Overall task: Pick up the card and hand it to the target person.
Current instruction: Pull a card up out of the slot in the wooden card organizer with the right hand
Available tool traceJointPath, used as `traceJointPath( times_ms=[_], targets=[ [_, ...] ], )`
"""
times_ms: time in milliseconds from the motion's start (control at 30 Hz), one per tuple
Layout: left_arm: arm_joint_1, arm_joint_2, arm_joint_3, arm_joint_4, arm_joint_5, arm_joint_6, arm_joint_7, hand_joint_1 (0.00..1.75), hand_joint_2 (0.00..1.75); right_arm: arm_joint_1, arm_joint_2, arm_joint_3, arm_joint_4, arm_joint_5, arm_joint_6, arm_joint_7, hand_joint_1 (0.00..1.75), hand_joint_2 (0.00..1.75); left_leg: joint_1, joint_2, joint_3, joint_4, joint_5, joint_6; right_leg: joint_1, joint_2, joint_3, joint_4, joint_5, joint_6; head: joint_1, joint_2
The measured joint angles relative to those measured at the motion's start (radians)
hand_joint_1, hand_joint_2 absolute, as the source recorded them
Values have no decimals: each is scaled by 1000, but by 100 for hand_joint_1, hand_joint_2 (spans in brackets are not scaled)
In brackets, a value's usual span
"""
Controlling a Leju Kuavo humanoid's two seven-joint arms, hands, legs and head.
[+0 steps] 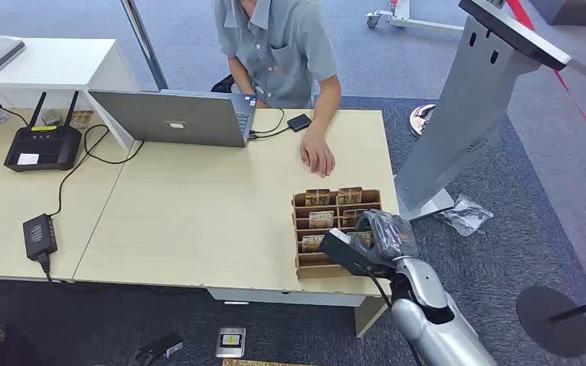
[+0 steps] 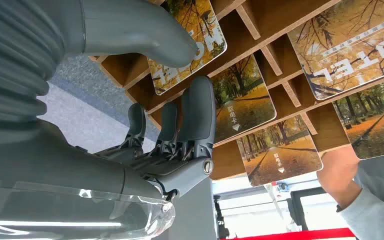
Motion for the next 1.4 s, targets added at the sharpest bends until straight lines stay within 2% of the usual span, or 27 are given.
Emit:
traceJointPath(
  times_ms=[467,633,833,967,1167,1400],
  targets=[
    [5,0,8,0,-4,2,-2,0,0,-7,3,11,2,0,11,-6,106,175,0,0,1,0,-1,0,0,-1,1,1,-1,0,0,0],
    [8,0,12,0,-5,4,-3,0,0,-9,2,15,-2,1,15,-8,117,175,0,0,1,0,0,0,0,-1,1,0,-1,0,0,0],
    [10,0,15,0,-6,4,-3,0,0,-9,2,19,-5,2,17,-9,111,175,0,0,0,0,0,0,0,0,0,0,0,0,0,0],
    [11,0,15,1,-6,4,-3,0,0,-9,2,19,-6,2,17,-9,118,175,0,0,0,0,0,0,0,0,0,0,0,0,0,0],
    [12,1,18,1,-8,5,-5,0,0,-7,1,22,-17,5,14,-11,115,175,0,0,0,0,0,0,0,-1,0,1,-1,0,0,0],
    [20,0,30,0,-12,6,-9,0,0,-7,-11,24,-88,23,-2,-9,103,175,0,0,0,1,-1,0,0,-1,0,1,-1,0,0,0]
  ],
)
